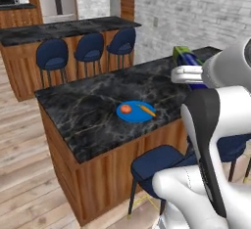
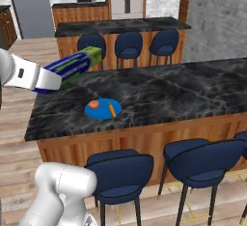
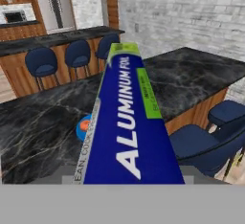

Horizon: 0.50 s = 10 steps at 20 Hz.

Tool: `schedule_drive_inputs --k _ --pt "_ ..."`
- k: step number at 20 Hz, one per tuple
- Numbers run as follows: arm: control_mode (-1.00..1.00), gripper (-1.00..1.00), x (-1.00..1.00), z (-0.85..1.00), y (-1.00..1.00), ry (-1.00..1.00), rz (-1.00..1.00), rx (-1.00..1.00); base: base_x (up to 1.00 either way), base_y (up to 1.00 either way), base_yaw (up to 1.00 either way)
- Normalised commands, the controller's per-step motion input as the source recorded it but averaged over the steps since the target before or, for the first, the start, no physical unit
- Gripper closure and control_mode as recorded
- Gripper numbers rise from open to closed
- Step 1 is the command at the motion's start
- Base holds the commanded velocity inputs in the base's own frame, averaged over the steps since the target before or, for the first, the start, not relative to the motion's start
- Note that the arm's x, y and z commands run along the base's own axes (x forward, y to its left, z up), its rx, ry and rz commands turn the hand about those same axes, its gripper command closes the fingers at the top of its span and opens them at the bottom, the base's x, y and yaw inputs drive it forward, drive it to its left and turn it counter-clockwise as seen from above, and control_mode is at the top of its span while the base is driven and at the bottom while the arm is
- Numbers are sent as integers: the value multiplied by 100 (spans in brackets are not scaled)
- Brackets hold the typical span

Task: Retrieve the tupperware and aluminum foil from the cabinet and place them on the dining counter near the plate with squash and carrot to prepare for storing leftovers.

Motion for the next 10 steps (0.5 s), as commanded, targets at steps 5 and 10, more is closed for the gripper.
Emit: schedule_drive_inputs --k 5,10 --pt "100 100 0 0 0 0 0 0 18 -100 32" --pt "100 100 0 0 0 0 0 0 58 -96 39"
